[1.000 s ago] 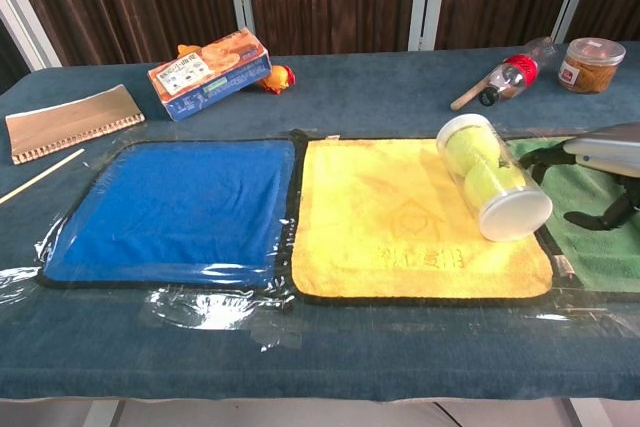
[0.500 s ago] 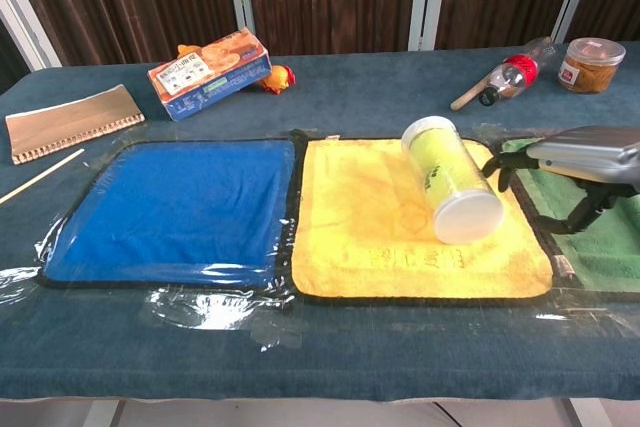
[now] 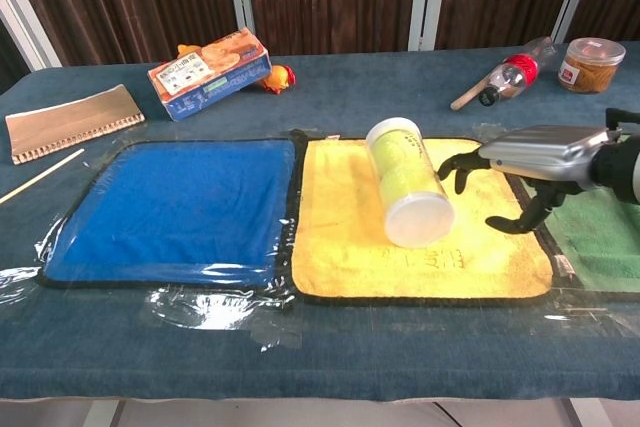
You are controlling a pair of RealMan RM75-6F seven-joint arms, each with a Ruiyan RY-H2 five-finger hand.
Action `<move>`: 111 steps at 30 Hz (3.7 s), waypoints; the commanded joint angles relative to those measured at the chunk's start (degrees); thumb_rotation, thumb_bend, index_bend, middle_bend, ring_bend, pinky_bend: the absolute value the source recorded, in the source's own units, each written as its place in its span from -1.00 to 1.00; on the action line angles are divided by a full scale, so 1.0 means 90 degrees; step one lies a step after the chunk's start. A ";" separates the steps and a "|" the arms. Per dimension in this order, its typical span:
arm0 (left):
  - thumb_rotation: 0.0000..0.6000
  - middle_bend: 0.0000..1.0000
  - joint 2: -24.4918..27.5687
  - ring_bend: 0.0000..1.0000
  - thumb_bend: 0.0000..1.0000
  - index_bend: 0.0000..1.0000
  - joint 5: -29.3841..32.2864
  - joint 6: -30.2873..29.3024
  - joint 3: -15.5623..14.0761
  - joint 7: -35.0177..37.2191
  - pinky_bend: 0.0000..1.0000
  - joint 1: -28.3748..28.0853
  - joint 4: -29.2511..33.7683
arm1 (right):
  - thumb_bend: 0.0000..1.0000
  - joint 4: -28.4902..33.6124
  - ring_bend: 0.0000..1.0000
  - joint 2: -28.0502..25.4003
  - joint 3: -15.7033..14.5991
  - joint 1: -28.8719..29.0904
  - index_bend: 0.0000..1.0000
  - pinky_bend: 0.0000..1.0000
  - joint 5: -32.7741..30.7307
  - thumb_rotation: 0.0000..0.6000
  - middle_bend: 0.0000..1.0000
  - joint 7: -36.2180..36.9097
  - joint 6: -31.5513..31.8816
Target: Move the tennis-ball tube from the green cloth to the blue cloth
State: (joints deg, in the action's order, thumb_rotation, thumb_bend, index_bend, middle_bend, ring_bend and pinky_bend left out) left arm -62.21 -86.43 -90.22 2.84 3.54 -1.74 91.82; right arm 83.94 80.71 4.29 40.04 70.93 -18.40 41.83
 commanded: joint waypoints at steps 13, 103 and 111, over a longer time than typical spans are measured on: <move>1.00 -0.92 -0.0110 -0.96 -0.94 -1.00 -0.0086 -0.0215 0.0022 -0.0148 -0.91 0.0079 -0.0052 | -0.21 0.0046 -0.79 0.0558 0.0131 0.0562 -0.67 -0.74 -0.0748 1.00 -0.53 -0.0710 -0.0126; 1.00 -1.00 -0.0245 -1.00 -0.94 -1.00 0.0332 0.0536 0.0096 -0.1226 -0.91 -0.0223 0.0227 | -0.38 0.0489 -1.00 -0.1269 -0.1701 -0.3090 -1.00 -1.00 0.1537 1.00 -1.00 0.1126 0.6249; 1.00 -1.00 -0.0243 -1.00 -0.96 -1.00 0.0201 0.0459 0.0043 -0.1086 -0.91 -0.0208 0.0163 | -0.38 0.0509 -1.00 -0.1312 -0.1462 -0.3274 -1.00 -1.00 0.1714 1.00 -1.00 0.1109 0.6071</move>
State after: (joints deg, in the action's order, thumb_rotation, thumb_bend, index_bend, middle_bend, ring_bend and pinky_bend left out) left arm -64.41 -84.62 -86.07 3.24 -6.26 -3.62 93.31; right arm 88.50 68.97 -9.09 10.76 86.18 -8.41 96.65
